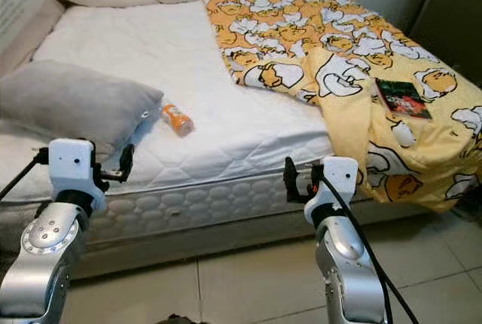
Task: Clean up the room
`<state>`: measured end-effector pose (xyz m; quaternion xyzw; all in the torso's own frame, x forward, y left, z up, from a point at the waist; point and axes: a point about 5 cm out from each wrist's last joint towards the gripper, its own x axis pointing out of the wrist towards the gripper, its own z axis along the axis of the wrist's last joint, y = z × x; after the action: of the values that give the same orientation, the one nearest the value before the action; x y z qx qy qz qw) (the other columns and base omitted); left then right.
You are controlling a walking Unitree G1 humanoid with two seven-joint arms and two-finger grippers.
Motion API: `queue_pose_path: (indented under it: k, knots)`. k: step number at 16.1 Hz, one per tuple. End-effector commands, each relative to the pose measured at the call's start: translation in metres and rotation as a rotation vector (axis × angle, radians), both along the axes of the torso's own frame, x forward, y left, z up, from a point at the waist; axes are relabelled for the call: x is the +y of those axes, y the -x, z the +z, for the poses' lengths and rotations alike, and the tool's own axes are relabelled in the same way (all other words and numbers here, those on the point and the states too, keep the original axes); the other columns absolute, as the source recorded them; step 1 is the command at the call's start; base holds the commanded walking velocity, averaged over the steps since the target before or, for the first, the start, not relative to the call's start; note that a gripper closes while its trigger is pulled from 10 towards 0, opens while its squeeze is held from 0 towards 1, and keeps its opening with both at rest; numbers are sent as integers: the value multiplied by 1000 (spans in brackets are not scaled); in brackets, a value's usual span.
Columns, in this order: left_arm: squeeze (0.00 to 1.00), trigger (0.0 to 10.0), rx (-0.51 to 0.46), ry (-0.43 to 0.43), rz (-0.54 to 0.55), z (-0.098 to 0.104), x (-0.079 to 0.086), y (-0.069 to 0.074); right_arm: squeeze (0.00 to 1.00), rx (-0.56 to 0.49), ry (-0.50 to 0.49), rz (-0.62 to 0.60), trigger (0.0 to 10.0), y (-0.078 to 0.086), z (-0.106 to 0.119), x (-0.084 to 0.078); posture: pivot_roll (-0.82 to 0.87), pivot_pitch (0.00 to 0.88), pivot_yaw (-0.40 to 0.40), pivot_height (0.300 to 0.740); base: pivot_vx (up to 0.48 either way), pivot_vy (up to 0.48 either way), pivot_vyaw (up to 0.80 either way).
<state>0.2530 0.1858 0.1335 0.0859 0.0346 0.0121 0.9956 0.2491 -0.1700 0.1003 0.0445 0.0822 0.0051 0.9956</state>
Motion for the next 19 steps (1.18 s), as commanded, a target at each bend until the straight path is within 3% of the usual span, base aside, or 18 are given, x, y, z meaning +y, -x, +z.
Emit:
queue_pose_path:
  k: [1, 16, 19]
  knots:
    - [4, 10000, 1, -8, -13, -1, -2, -1, 0, -10, -8, 1, 10000, -3, 4, -1, -62, 0, 16, 740, 0, 0, 0]
    - [12, 10000, -6, 0, -40, -5, -7, 1, 0, -9, 71, 33, 10000, -6, 3, -3, -68, 0, 11, 740, 292, 0, 0]
    - [16, 10000, -1, 2, -39, -7, -8, 1, 0, -17, 95, 52, 10000, -8, 5, -1, -68, 0, 10, 740, 344, 0, 694]
